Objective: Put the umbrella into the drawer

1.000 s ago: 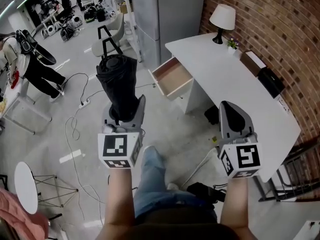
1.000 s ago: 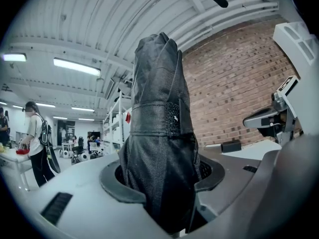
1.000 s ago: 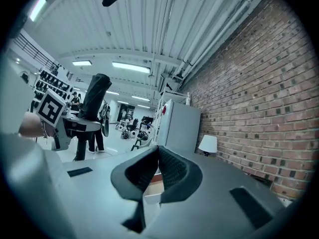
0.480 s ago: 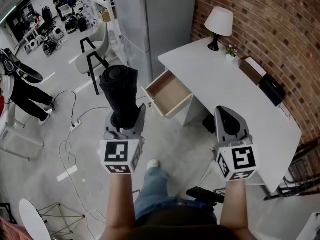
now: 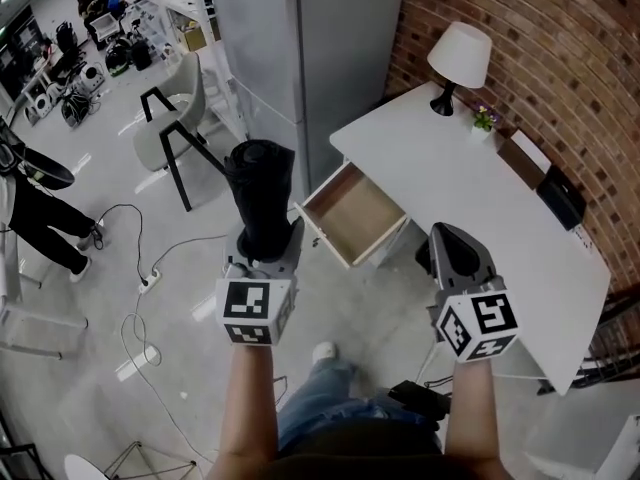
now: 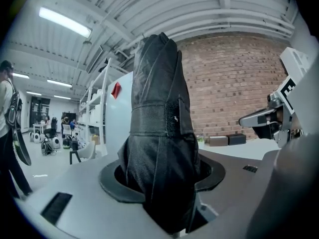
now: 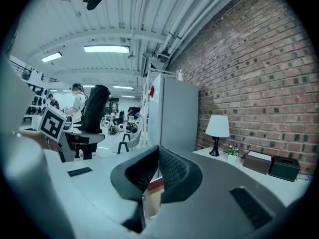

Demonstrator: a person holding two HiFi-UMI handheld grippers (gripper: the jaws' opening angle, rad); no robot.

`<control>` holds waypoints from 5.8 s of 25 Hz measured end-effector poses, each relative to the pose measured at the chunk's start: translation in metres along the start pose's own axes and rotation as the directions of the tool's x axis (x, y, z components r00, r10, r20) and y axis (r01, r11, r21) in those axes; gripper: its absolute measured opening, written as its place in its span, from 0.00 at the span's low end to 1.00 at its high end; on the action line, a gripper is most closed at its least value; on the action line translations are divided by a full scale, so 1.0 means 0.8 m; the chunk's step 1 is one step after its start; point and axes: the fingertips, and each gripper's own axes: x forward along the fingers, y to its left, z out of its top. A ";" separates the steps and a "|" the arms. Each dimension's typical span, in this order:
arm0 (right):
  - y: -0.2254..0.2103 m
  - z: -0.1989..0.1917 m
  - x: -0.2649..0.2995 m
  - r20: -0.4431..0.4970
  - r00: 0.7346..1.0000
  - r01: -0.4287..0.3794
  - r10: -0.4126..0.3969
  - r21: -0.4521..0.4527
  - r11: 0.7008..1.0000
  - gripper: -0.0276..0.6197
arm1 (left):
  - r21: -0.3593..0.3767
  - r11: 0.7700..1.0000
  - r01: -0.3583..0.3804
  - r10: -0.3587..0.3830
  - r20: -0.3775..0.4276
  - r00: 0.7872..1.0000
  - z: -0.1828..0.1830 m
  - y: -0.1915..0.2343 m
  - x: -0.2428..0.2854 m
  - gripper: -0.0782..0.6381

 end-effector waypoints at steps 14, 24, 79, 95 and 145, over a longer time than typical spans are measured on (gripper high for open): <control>-0.022 -0.051 0.082 -0.103 0.991 0.086 -0.086 -0.004 0.996 0.04 | -0.032 0.985 0.170 -0.172 -0.056 0.983 -0.053 0.008 0.108 0.43; -0.042 -0.113 0.153 -0.206 0.978 0.041 -0.034 0.029 0.999 0.04 | -0.134 0.964 0.228 -0.250 -0.184 0.951 -0.140 -0.008 0.193 0.43; -0.043 -0.357 0.287 -0.452 0.878 0.225 -0.154 0.109 0.968 0.04 | -0.730 0.680 0.076 -0.607 -0.501 0.617 -0.483 -0.099 0.408 0.43; -0.036 -0.421 0.276 -0.508 0.823 0.400 -0.255 0.199 0.895 0.04 | -0.747 0.649 0.147 -0.650 -0.443 0.618 -0.493 -0.126 0.465 0.43; -0.029 -0.394 0.258 -0.564 0.814 0.317 -0.136 0.235 0.919 0.04 | -0.505 0.802 0.318 -0.575 -0.510 0.639 -0.430 -0.112 0.428 0.63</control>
